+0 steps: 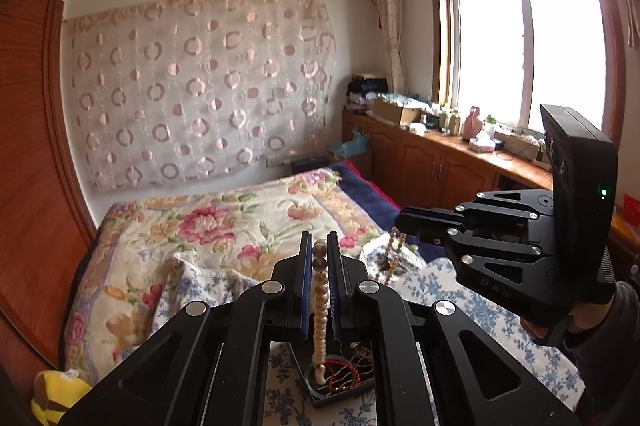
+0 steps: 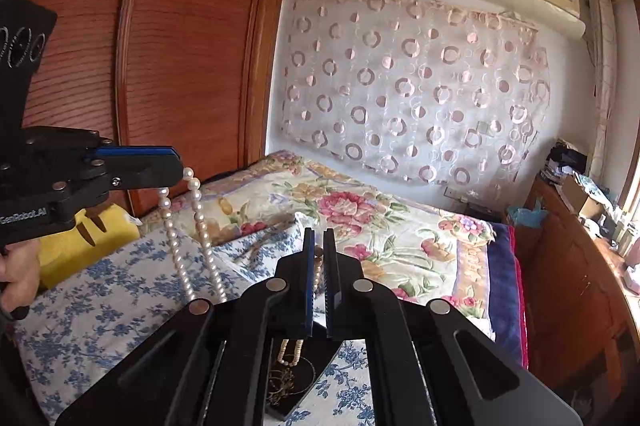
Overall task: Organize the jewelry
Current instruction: 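Carry both pearl strands over the black box with both tools, then open both tools to drop the pearl strands into the black box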
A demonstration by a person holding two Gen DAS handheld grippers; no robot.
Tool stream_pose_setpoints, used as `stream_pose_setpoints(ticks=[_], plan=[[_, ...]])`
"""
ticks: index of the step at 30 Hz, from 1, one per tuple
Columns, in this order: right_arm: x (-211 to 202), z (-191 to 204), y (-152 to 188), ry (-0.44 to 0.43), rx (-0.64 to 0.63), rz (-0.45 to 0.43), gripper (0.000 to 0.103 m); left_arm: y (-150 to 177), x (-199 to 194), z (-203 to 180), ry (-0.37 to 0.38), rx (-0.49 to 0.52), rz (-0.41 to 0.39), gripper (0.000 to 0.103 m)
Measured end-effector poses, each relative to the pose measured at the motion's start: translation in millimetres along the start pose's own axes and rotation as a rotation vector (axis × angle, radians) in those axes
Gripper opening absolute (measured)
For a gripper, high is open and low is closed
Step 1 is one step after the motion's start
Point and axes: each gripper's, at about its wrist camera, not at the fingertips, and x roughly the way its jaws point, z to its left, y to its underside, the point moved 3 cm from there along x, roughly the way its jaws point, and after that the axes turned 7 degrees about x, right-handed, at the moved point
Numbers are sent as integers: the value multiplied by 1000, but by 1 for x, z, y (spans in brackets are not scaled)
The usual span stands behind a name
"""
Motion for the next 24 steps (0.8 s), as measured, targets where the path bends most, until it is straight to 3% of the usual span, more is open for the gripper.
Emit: stream_pose_setpoints(ticks=[10,20,21,24], plan=[[63,0,63,-48,45,168,5,63,56,-3,73,-53,120,7],[81,5,92,-89,69,234,6,105,86,-4,88,-76,211,7],[80,4,94,-88,70,236,7,109,88,-5,89,-76,218,7],[78,2,96,-93,88,234,26,114,91,-7,93,-78,232,7]])
